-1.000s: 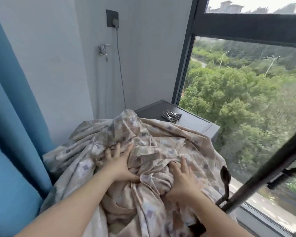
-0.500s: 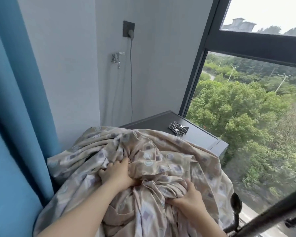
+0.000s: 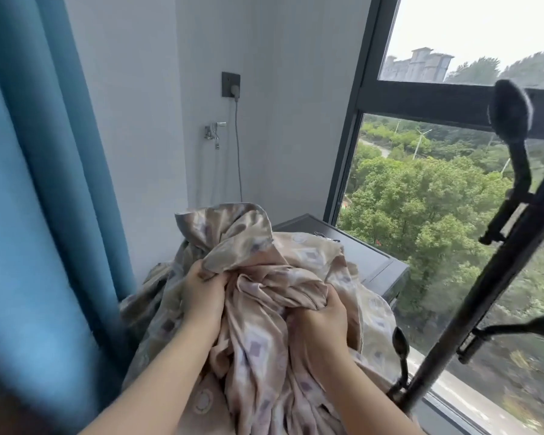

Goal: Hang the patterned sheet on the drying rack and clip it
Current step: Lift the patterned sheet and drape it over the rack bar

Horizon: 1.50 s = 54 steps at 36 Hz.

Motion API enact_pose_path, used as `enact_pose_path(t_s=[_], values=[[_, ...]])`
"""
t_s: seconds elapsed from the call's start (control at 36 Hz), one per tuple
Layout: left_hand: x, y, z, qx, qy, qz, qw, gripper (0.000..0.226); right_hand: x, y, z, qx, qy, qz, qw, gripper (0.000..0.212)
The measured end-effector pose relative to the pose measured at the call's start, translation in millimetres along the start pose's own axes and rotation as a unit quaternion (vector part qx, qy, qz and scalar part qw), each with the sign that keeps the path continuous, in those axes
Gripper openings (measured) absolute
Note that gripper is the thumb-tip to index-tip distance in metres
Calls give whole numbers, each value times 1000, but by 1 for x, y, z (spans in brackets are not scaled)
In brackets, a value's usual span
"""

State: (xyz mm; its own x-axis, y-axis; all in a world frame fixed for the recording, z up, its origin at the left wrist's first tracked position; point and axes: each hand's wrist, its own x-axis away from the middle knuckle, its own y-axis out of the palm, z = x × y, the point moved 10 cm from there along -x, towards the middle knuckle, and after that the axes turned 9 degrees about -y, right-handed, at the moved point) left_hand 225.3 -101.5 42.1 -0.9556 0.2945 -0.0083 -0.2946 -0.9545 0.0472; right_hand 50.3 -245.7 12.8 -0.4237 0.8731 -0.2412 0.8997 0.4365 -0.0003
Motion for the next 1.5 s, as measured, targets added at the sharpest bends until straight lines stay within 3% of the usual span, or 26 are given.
enact_pose_path(t_s=[0.25, 0.33, 0.44, 0.56, 0.64, 0.72, 0.83, 1.0, 1.11, 1.22, 1.28, 1.39, 1.5], values=[[58, -49, 162, 127, 199, 57, 970, 18, 15, 14, -155, -214, -113, -46, 969, 43], [93, -63, 205, 125, 271, 90, 950, 11, 32, 8, -188, -277, -142, -75, 947, 36], [154, -67, 237, 129, 358, 94, 920, 28, 55, -13, -203, -332, -136, -109, 927, 43], [203, -54, 237, 127, 369, 67, 918, 22, 75, -41, -193, -337, -80, -144, 927, 68], [227, -39, 222, 114, 331, 53, 935, 32, 87, -72, -187, -320, -75, -142, 934, 68], [235, -22, 197, 95, 265, 16, 959, 12, 100, -104, -177, -283, -73, -143, 946, 60], [252, 7, 161, 46, 159, -65, 984, 47, 115, -156, -152, -210, -37, -100, 972, 42], [307, 62, 130, -148, 177, -179, 956, 35, 142, -229, -113, -134, 25, -54, 989, 40], [346, 103, 111, -193, 162, -248, 936, 36, 154, -264, -95, -191, 68, -40, 978, 25], [385, 142, 90, -123, 78, -350, 926, 42, 163, -318, -84, -211, 91, 55, 972, 28], [405, 157, 87, -57, 23, -387, 920, 31, 170, -339, -91, -204, 90, 65, 973, 35], [427, 186, 81, 72, -138, -391, 907, 24, 183, -385, -142, -152, 40, 96, 983, 50], [457, 220, 101, 106, -151, -427, 885, 26, 183, -444, -183, -119, -16, 148, 982, 38]])
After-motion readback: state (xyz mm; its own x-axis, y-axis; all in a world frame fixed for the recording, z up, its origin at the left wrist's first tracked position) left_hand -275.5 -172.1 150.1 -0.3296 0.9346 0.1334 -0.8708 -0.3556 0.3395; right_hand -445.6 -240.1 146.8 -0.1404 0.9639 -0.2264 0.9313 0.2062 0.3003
